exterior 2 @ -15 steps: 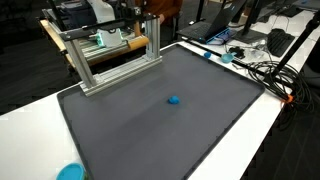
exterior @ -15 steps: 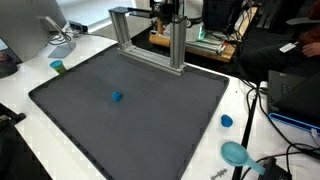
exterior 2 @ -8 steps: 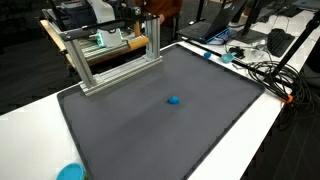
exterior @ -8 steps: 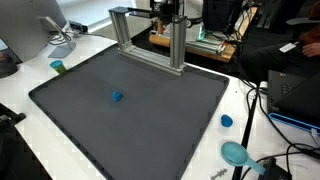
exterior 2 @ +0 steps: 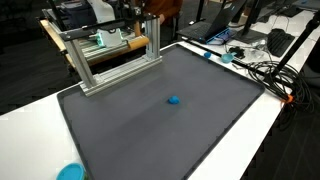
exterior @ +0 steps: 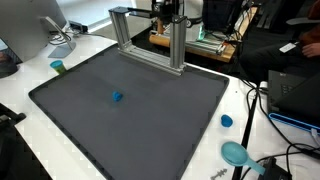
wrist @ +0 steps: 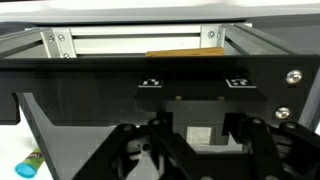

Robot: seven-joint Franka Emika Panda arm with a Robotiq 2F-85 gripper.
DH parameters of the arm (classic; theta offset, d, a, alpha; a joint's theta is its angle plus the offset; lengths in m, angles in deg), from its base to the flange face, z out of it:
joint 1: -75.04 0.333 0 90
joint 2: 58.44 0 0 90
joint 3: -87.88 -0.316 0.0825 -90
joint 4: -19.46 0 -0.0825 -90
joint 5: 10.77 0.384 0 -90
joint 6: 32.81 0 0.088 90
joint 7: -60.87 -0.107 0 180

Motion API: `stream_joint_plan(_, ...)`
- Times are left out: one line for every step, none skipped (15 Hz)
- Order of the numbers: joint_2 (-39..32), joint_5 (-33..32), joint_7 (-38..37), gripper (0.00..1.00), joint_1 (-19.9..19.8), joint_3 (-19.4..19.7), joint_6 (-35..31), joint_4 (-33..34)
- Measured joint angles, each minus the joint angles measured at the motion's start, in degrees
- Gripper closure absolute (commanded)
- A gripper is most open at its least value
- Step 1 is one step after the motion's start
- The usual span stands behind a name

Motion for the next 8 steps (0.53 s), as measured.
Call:
stream_joint_plan(0.0, 0.0, 0.0, 0.66, 0.0, 0.0, 0.0, 0.0)
stream_joint_plan(0.0, 0.0, 0.0, 0.66, 0.0, 0.0, 0.0, 0.0)
stream_joint_plan(0.0, 0.0, -0.1, 0.66, 0.0, 0.0, 0.0, 0.0)
stream_joint_plan(0.0, 0.0, -0.1, 0.46, 0.0, 0.0, 0.0, 0.0)
stream_joint_plan(0.0, 0.0, -0.1, 0.16, 0.0, 0.0, 0.0, 0.0)
stream_joint_plan(0.0, 0.0, -0.1, 0.15, 0.0, 0.0, 0.0, 0.0)
stream_joint_plan(0.0, 0.0, -0.2, 0.1, 0.0, 0.0, 0.0, 0.0)
stream_joint_plan(0.0, 0.0, -0.3, 0.17, 0.0, -0.1, 0.2, 0.0)
